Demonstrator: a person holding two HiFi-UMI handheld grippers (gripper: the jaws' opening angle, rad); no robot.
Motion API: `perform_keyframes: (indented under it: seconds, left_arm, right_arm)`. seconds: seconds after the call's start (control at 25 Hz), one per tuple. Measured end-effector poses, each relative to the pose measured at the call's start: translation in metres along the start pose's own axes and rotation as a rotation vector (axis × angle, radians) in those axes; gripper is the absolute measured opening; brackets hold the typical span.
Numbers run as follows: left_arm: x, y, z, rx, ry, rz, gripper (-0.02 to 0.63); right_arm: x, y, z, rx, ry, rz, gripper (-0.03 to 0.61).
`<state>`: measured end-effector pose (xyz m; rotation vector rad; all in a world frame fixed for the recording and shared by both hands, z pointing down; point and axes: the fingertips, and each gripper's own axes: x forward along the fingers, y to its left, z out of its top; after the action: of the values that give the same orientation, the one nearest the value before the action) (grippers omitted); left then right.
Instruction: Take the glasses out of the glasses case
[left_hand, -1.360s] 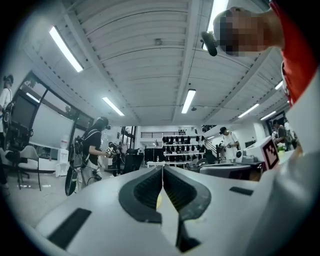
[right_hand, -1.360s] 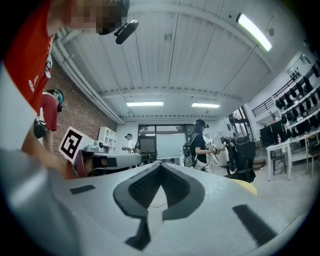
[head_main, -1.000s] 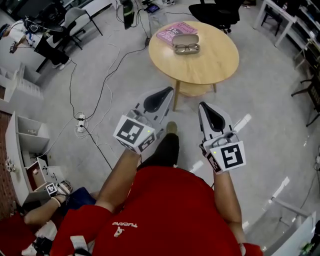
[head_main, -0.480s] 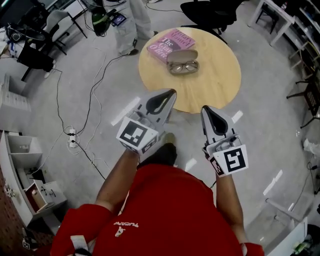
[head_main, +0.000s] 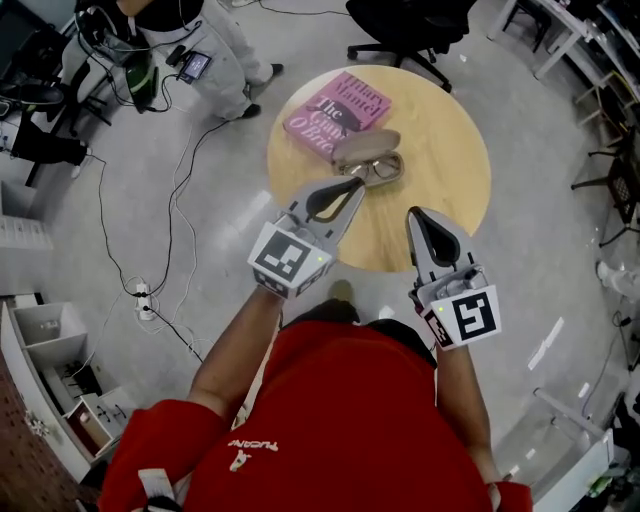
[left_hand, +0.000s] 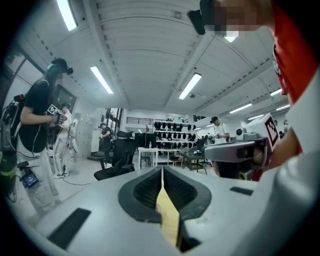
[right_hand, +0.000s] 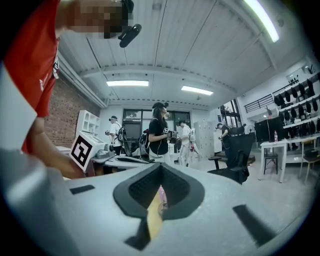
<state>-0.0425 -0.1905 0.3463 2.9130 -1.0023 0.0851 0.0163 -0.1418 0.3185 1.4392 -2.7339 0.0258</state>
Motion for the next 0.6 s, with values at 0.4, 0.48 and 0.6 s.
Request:
perform_keyframes:
  seconds: [0.4,0.48,0.6]
  left_arm:
    - [0.052,0.029,-0.051,0.023,0.195,-0.065,0.015]
    - [0.063,0.035,-0.061,0.046,0.227,-0.065,0.021]
    - [0.078,0.037,-0.079,0.08,0.299,-0.087,0.08]
  right_arm:
    - [0.031,-0.04,-0.012,0.023,0.033,-0.016,0.005]
    - [0.035,-0.048,-0.017,0.028,0.038,-0.005,0.005]
    - [0.039,-0.062,-0.023,0.034,0.045,0.006,0.005]
